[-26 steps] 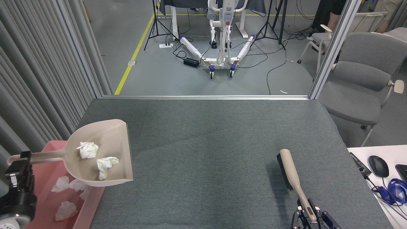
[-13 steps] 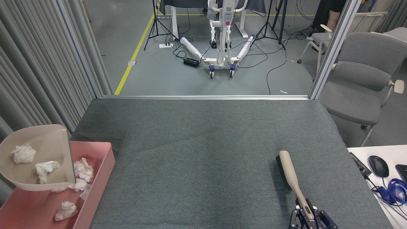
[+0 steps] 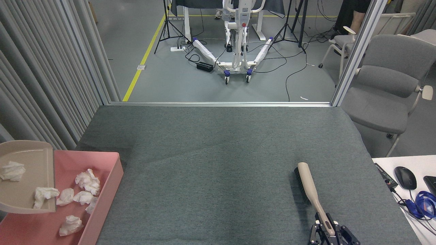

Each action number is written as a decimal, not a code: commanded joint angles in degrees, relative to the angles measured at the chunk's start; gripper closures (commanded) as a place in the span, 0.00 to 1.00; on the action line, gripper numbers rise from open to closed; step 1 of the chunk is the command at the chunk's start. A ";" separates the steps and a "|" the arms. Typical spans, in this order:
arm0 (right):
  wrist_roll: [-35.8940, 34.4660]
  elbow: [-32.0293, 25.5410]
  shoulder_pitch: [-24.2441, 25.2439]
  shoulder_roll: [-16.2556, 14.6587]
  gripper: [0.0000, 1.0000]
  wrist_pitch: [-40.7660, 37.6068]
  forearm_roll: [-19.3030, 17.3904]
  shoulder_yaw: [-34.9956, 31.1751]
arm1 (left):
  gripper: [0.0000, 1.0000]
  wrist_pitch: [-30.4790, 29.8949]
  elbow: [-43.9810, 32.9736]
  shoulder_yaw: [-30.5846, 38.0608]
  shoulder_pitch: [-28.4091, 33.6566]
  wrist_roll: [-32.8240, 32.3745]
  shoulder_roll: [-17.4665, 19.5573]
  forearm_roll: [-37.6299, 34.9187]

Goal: Sweep and dump garbage into bin
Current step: 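Lift the dustpan over the pink bin and tip it with the left gripper, then bring the empty dustpan back and lower it onto the table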

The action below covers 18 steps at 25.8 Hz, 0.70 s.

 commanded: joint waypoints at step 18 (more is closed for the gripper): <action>-2.41 -0.73 0.17 0.01 0.17 0.37 -1.67 -0.52 | 1.00 7.64 -6.44 0.79 -4.67 0.08 5.22 -0.53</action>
